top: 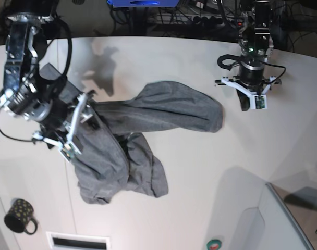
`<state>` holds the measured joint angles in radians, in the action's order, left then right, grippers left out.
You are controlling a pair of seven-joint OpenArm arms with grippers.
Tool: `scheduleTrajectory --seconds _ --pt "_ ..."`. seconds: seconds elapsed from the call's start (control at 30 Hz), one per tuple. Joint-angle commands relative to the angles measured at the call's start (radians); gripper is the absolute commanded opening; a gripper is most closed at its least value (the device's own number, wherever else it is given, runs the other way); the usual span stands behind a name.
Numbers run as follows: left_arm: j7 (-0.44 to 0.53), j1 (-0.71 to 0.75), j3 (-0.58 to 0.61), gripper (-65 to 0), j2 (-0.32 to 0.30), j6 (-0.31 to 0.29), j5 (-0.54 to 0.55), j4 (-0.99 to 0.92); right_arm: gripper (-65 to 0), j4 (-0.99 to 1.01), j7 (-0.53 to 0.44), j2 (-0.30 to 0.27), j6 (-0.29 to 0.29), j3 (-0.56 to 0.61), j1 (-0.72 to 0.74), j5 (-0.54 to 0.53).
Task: Layout the t-shirt on the table in an organized manner, then fold the t-shirt properly
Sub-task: 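Lift and drag the grasped shirt away from the left gripper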
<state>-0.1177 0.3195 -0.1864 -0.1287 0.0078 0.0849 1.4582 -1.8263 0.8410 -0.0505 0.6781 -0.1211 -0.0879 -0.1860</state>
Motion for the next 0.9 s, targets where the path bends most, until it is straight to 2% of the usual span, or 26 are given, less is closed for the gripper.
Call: scheduleTrajectory --seconds 0.0,0.1,0.2,0.47,0.67,0.87 --pt "0.025 0.0 -0.032 -65.0 -0.006 0.002 0.005 0.019 -27.0 0.018 -0.024 -0.007 -0.051 0.05 0.038 -0.007" --pt "0.023 0.016 -0.14 -65.0 -0.004 -0.002 0.0 0.017 -26.3 0.133 -0.067 -0.009 -0.14 0.197 0.139 -0.007" --pt "0.023 0.03 -0.198 -65.0 -0.004 -0.002 0.003 0.019 -26.7 0.257 -0.124 -0.007 -0.215 0.297 0.224 -0.007" --pt "0.025 0.051 -0.236 -65.0 -0.002 -0.002 0.0 0.009 -26.9 0.584 -0.338 0.013 -0.435 0.463 0.369 -0.007" --pt "0.025 0.057 -0.238 -65.0 -0.002 -0.002 0.0 0.009 -26.9 0.663 -0.447 0.008 -0.524 0.487 0.391 -0.007" --pt "0.025 0.051 -0.235 -65.0 -0.002 -0.002 0.0 0.009 -26.9 0.695 -0.464 0.008 -0.535 0.482 0.422 -0.007"
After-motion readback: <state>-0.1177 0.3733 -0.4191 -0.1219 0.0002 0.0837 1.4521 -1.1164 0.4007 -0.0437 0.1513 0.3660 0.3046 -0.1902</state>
